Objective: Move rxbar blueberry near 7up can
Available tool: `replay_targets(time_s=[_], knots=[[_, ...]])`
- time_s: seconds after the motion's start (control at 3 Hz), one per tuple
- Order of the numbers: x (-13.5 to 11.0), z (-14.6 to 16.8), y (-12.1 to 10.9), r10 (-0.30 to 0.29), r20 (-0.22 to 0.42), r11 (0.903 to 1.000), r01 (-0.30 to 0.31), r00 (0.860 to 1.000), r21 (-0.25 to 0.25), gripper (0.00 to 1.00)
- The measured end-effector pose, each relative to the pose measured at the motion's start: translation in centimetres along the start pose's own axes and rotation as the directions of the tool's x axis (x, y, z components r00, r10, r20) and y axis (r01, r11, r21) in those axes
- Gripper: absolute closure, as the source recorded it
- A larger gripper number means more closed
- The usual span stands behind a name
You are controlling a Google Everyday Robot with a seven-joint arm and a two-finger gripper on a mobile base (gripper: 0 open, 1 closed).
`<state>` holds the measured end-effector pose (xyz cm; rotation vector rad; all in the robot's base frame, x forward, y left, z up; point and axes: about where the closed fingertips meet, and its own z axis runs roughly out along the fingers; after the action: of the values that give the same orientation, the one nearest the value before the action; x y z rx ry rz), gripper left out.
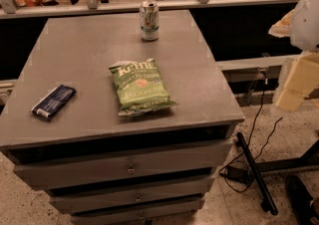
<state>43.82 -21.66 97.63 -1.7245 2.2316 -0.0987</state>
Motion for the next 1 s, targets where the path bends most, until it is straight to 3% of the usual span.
replay_targets(time_s=[0.33, 0.67, 1.0], knots=[[0.0, 0.0, 0.0, 0.0, 0.0, 1.0, 0.0, 1.0, 0.0, 0.0], [-1.5, -0.2, 0.5, 0.006, 0.075, 0.9999, -0.005, 0.997, -0.012, 0.0], [-4.1, -0.2, 2.2, 0.04, 0.231, 0.9992, -0.038, 0.972, -0.016, 0.0]])
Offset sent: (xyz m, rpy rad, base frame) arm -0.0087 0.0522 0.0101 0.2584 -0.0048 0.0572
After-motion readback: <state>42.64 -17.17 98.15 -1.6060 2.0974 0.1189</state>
